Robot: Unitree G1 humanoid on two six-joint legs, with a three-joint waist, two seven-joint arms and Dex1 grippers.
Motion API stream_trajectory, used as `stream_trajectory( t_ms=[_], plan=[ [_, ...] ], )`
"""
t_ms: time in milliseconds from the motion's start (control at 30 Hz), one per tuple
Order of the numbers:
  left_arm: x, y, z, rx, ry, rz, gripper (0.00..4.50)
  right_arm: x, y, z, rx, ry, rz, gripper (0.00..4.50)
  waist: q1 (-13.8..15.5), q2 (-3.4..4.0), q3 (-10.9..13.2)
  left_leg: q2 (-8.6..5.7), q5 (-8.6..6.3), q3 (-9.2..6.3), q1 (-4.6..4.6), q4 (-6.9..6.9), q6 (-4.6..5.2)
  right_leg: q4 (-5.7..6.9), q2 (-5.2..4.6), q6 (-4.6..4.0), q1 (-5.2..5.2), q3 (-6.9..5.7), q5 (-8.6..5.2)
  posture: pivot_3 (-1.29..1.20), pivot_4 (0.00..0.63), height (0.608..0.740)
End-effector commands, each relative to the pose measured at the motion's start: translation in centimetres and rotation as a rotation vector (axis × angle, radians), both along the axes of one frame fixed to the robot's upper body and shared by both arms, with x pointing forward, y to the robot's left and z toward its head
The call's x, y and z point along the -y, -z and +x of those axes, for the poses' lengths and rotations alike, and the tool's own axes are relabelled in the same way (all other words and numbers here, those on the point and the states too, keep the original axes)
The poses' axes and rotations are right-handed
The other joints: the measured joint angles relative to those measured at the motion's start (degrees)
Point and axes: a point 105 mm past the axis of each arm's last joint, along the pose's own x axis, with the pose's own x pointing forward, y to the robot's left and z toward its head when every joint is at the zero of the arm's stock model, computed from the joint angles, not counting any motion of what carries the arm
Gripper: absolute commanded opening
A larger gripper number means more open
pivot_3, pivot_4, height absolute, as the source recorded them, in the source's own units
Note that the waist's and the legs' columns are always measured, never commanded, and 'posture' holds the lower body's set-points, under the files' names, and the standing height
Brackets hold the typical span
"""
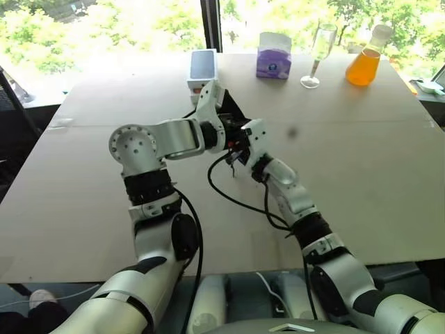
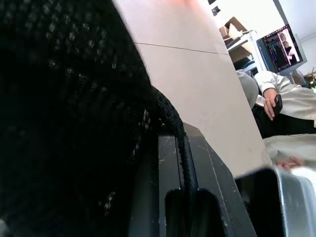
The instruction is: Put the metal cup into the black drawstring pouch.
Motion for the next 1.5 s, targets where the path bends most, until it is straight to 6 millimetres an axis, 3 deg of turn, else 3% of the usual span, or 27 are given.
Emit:
stream_trajectory(
  t_ms=[33,133,233,333,433,633,867,1133,1500],
  plan=[
    [1.5,0.1,-1.7,0.007,0.085,-0.058,0.0,-0.3,-4.4,-0.5,-0.103,-0.065,0.384,0.11,0.0,0.0,0.0,0.03,0.0,0.01,0.0,0.0,0.0,0.01,-0.02,0.0,0.0,0.02,0.0,0.0,0.15,0.74],
    [1.4,0.2,-1.6,-0.022,0.054,-0.106,0.0,-0.3,-4.6,-1.0,-0.135,-0.105,0.443,0.11,-0.1,-0.02,0.0,0.05,-0.01,0.02,-0.01,0.01,0.01,0.0,-0.05,0.0,0.0,0.01,0.0,0.0,0.15,0.74],
    [1.9,-0.2,-1.5,-0.047,0.045,-0.163,0.0,-2.3,-3.3,-2.6,0.068,-0.128,0.116,0.11,-0.2,-0.02,0.0,0.03,-0.01,0.02,0.01,-0.01,0.01,0.0,0.0,0.0,-0.01,0.02,0.0,0.0,0.15,0.74],
    [2.6,-1.0,-1.5,-0.05,0.056,-0.178,0.0,-4.4,-0.4,-4.4,0.287,-0.201,-0.236,0.11,-0.3,-0.02,0.0,-0.16,-0.01,0.04,0.03,-0.02,0.01,0.02,0.04,0.01,-0.02,0.06,0.0,0.0,0.15,0.74],
    [2.7,-1.7,-1.4,-0.05,0.053,-0.19,0.0,-4.5,0.6,-4.6,0.344,-0.219,-0.315,0.11,0.1,-0.04,0.0,-0.22,0.0,0.03,0.02,0.01,0.02,0.02,0.0,0.01,0.0,0.05,0.0,0.0,0.15,0.74],
    [1.9,-1.7,-1.6,-0.084,0.019,-0.237,0.0,-3.0,-0.4,-3.1,0.298,-0.153,-0.227,0.11,0.1,-0.07,0.0,-0.18,0.0,-0.02,0.01,0.04,0.0,0.01,-0.01,0.0,0.01,0.01,0.0,0.0,0.15,0.74],
    [1.0,-1.5,-2.1,-0.069,-0.017,-0.221,0.0,-2.7,-0.1,-3.1,0.199,-0.162,-0.135,0.11,0.0,-0.06,0.0,-0.18,0.01,0.01,0.03,0.03,0.0,0.01,0.0,0.0,0.01,0.03,0.0,0.0,0.15,0.74],
    [-1.3,1.2,-2.9,0.037,-0.026,-0.026,0.0,-2.1,-0.9,-3.4,0.094,-0.186,0.008,0.11,0.1,-0.05,0.0,-0.2,0.01,0.0,0.03,0.02,-0.01,0.0,0.02,-0.01,0.02,-0.01,0.0,0.0,0.15,0.74],
    [-1.4,-1.2,-1.9,0.084,-0.079,-0.266,0.0,-2.6,-1.1,-4.0,0.025,-0.243,0.074,0.11,0.1,-0.05,0.0,-0.19,0.01,0.0,0.02,0.01,0.01,-0.07,0.02,-0.01,0.04,-0.02,-0.01,0.0,0.15,0.74]
  ],
)
